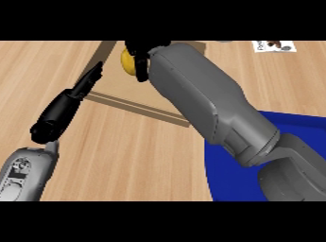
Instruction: Pick the lemon from the tray and place it in the cardboard box
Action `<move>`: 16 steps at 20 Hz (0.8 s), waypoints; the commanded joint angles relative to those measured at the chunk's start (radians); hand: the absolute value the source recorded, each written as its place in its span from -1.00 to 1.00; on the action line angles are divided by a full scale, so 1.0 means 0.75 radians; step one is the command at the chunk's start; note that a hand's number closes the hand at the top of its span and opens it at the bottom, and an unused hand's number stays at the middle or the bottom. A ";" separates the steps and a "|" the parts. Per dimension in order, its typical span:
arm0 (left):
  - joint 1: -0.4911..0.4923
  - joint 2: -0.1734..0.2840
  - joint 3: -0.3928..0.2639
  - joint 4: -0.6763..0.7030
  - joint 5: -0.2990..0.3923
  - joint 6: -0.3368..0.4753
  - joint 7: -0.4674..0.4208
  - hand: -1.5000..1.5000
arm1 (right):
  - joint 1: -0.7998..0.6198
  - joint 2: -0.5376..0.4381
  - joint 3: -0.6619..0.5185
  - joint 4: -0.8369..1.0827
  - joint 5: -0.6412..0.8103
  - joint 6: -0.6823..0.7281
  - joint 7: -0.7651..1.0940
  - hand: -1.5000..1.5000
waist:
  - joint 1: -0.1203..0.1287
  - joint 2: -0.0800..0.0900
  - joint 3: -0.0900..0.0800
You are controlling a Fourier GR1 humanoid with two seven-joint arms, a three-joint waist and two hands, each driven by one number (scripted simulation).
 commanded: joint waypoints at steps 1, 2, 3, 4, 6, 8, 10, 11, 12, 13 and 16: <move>-0.013 0.025 0.027 0.006 0.017 -0.023 -0.007 0.00 | -0.017 0.000 -0.013 0.185 -0.001 0.126 -0.096 1.00 | 0.002 0.009 0.000; 0.011 0.011 0.017 -0.012 -0.006 0.005 -0.015 0.00 | -0.013 -0.008 -0.020 0.195 -0.013 0.200 -0.137 1.00 | -0.018 -0.003 0.001; 0.009 -0.003 0.016 -0.029 0.010 0.002 0.031 0.00 | -0.004 -0.014 -0.031 0.217 -0.020 0.223 -0.180 -1.00 | -0.018 -0.004 0.002; 0.028 0.004 0.009 -0.024 0.007 -0.012 -0.012 0.00 | -0.030 -0.017 -0.046 0.226 -0.033 0.257 -0.236 -1.00 | 0.002 0.006 0.001; 0.000 -0.002 0.025 0.006 0.003 0.004 0.016 0.00 | 0.003 0.002 -0.050 0.225 -0.035 0.290 -0.351 -1.00 | -0.030 -0.003 0.002; 0.011 0.006 0.018 -0.058 0.015 -0.014 0.055 0.00 | -0.013 0.002 -0.082 0.220 -0.061 0.271 -0.414 -1.00 | -0.003 -0.002 0.003; 0.015 0.024 0.037 -0.016 0.005 -0.015 -0.011 0.00 | -0.016 0.002 -0.142 0.172 -0.110 0.169 -0.468 -1.00 | -0.011 -0.002 0.003; 0.058 -0.002 0.014 -0.011 -0.020 0.013 -0.034 0.00 | 0.026 -0.028 -0.184 0.180 -0.130 0.097 -0.571 -1.00 | -0.020 0.004 0.004; 0.023 0.000 0.020 -0.007 -0.007 0.002 -0.014 0.00 | -0.001 0.001 -0.257 0.147 -0.196 0.043 -0.556 -1.00 | -0.020 0.002 0.004; 0.053 0.017 0.029 -0.031 0.012 -0.019 -0.033 0.00 | 0.028 -0.006 -0.341 0.130 -0.270 -0.015 -0.591 -1.00 | -0.010 0.003 0.006; 0.035 0.007 0.024 -0.019 -0.004 -0.001 -0.014 0.00 | 0.063 -0.001 -0.604 0.091 -0.513 -0.091 -0.626 -1.00 | -0.028 0.007 0.010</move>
